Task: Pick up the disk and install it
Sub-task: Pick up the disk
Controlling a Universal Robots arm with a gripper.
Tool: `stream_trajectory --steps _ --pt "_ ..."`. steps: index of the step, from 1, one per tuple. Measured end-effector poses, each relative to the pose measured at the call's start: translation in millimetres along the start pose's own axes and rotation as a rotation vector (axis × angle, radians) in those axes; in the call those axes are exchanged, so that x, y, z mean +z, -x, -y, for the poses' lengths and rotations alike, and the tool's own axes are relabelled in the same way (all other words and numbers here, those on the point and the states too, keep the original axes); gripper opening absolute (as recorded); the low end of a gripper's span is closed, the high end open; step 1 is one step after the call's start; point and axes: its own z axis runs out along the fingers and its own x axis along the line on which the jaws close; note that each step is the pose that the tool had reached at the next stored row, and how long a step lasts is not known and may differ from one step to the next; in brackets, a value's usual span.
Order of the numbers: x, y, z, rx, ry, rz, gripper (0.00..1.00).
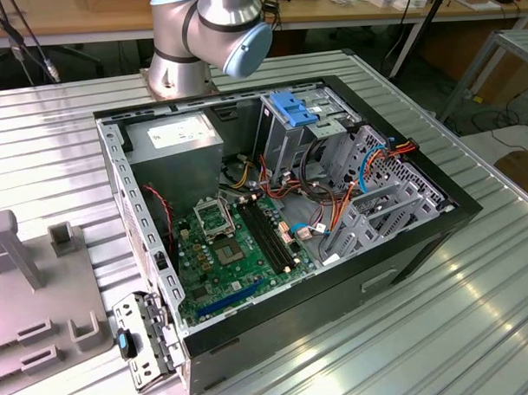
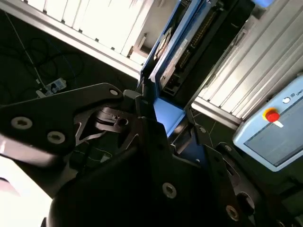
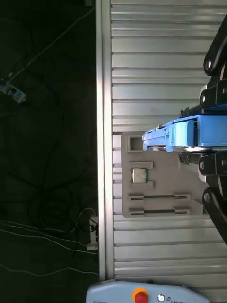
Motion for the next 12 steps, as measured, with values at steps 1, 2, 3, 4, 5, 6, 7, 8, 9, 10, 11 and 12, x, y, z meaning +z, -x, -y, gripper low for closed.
stream_trajectory --steps 1,2,3,4,5,6,7,8,9,10,11,12 --pt "-7.0 -0.1 0.1 0.000 0.0001 -0.0001 0.37" --pt "-15.4 -0.1 0.4 0.000 0.0001 0.0000 0.37" --pt "-21.7 -0.1 0.6 0.000 0.0002 -0.0001 0.37" --pt "-27.4 -0.1 0.8 0.000 0.0001 -0.0001 0.37" --pt "-34.6 -0.2 1.0 0.000 0.0000 0.0000 0.37" --pt "-44.8 -0.2 1.3 0.000 0.0000 0.0000 0.37" --pt "-50.1 -0.3 1.5 0.000 0.0000 0.0000 0.37" --pt "-55.0 -0.3 1.6 0.000 0.0001 0.0000 0.37" --pt "-60.7 -0.3 1.8 0.000 0.0003 -0.0001 0.37" --pt "-60.6 -0.3 1.6 0.000 0.0000 0.0001 0.37" --pt "-60.6 -0.4 1.4 0.000 0.0001 0.0000 0.37" --pt "-60.6 -0.3 1.6 0.000 -0.0001 0.0001 0.37"
